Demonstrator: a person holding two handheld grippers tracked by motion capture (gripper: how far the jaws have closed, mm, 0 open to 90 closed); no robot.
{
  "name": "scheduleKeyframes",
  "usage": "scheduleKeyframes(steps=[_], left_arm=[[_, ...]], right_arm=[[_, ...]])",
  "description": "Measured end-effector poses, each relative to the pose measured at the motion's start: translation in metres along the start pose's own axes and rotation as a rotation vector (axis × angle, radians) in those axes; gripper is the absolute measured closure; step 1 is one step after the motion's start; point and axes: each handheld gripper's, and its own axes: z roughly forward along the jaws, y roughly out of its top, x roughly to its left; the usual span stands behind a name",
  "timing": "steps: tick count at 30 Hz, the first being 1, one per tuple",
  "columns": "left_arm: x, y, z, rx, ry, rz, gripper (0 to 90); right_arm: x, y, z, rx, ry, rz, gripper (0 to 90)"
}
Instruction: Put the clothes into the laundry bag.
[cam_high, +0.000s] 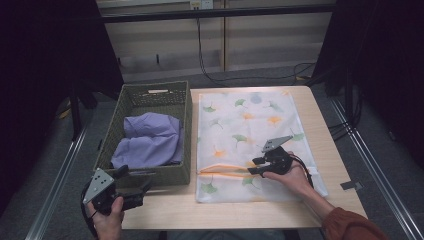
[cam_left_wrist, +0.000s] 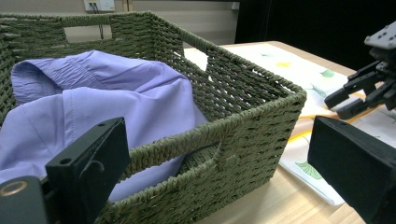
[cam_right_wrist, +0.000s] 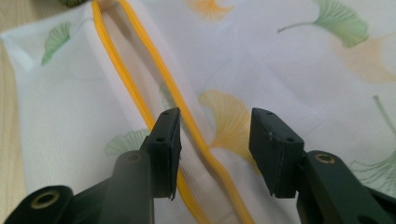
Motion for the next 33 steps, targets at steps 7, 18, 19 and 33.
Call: scheduleKeyframes(steps=[7,18,19,33], left_arm=[[-0.0006,-0.0004,-0.0014,0.001,-0.008,0.001,5.2],[-0.0006,-0.0003,-0.0036,0.004,-0.011,0.009,5.3],[-0.0008,-0.0003,-0.0035,0.004,-0.009,0.011,5.3],[-0.0001,0.0008,0.0032,0.014,-0.041,-0.017,5.3]], right_arm=[[0.0042,-0.0016,0.0058,0.003,-0.02,-0.022,53.2],[0.0055,-0.0034,0.0062,-0.01,-0.082,-0.067,68.2],[0.0048,-0.0036,0.0062,-0.013,-0.077,-0.066,69.3],[-0.0008,-0.0048,0.0065,-0.034,-0.089,-0.018,87.1]])
